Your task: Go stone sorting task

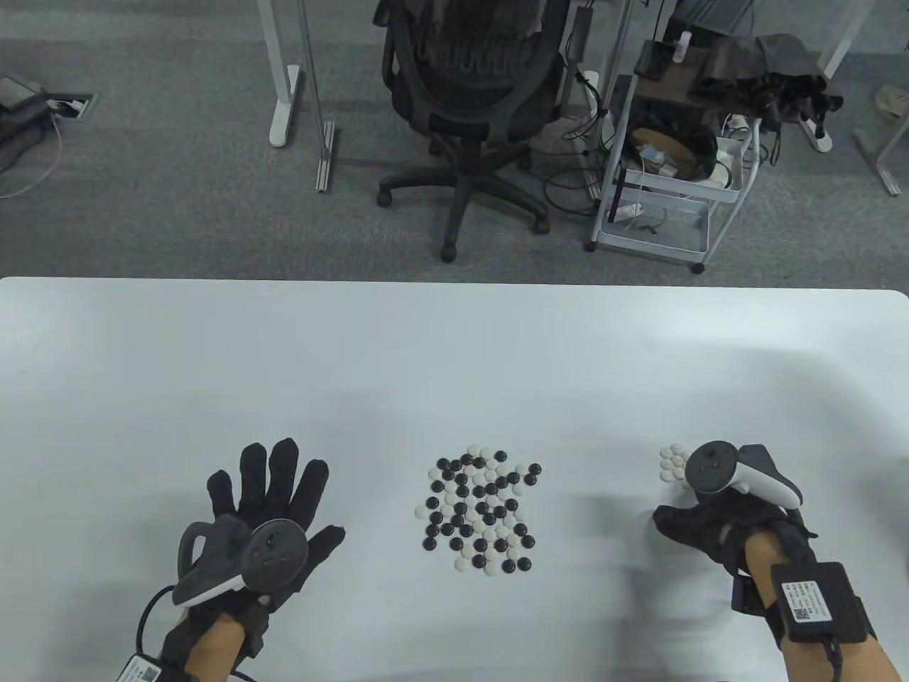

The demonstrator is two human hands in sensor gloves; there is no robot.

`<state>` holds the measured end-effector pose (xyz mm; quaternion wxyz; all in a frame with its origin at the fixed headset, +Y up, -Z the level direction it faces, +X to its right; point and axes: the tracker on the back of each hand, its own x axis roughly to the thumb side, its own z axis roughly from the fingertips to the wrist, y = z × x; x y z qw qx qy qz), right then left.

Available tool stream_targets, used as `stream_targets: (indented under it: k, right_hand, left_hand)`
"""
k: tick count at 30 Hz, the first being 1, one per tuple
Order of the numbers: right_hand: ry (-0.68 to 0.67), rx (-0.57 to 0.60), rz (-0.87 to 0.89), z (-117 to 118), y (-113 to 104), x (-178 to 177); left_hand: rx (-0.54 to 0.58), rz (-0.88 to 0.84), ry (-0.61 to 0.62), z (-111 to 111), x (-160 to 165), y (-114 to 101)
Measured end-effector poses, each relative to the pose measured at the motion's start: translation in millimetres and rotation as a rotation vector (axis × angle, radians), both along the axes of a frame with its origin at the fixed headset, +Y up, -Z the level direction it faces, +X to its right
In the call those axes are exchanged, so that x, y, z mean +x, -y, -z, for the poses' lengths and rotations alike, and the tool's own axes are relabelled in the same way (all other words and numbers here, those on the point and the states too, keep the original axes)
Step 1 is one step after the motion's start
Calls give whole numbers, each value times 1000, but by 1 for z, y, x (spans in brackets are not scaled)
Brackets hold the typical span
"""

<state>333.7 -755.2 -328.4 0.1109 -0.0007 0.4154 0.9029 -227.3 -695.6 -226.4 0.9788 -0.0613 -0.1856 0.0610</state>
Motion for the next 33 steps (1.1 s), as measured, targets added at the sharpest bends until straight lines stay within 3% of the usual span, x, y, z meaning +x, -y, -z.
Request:
stream_targets:
  k: [12, 17, 27, 33]
  right_hand:
    - [95, 94, -4, 20, 3, 9]
    - [88, 173, 97, 18, -11, 1]
    - [-203, 441, 185, -31, -71, -65]
    - [-264, 633, 171, -57, -83, -77]
  left_hand:
    - [0, -12, -15, -1, -3, 0]
    - [4, -12, -13, -1, -3, 0]
    - [13, 2, -14, 0, -1, 1]
    - [19, 11, -16, -1, 1, 1]
